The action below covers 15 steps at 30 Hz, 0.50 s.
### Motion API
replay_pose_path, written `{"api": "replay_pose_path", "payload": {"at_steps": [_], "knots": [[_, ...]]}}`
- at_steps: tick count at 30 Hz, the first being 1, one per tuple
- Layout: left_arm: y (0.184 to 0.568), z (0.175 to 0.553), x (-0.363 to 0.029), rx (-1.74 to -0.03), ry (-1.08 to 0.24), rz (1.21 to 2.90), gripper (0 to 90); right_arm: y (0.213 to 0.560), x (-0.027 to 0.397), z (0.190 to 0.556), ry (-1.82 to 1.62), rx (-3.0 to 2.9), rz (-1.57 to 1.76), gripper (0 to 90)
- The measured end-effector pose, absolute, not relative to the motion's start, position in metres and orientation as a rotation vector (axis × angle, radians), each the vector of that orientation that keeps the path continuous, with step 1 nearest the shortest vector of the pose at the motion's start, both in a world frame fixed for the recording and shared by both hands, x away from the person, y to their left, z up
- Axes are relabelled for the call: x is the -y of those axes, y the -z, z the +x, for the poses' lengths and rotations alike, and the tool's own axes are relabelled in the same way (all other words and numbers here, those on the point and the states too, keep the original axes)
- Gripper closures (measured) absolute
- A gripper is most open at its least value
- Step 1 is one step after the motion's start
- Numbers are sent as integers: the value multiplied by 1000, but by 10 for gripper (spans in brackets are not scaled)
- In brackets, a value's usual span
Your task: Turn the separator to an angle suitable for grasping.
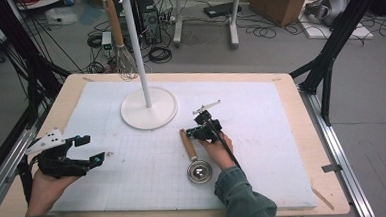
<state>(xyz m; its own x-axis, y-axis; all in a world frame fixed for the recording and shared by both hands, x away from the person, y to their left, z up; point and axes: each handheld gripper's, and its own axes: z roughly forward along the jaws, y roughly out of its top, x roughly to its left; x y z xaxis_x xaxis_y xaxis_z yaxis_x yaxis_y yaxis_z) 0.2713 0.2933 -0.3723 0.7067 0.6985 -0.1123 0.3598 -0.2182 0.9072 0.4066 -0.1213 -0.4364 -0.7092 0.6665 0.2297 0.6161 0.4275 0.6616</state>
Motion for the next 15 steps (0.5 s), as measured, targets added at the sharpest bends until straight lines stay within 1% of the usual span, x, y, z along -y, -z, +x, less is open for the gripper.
{"api": "replay_pose_path", "payload": {"at_steps": [6,15], "knots": [[371,271,-294,-829,-395,1824,137,438,103,405,-1149,-2648,1105,897],[372,271,-293,-830,-387,1828,137,439,94,402,-1150,-2686,1063,897]]}}
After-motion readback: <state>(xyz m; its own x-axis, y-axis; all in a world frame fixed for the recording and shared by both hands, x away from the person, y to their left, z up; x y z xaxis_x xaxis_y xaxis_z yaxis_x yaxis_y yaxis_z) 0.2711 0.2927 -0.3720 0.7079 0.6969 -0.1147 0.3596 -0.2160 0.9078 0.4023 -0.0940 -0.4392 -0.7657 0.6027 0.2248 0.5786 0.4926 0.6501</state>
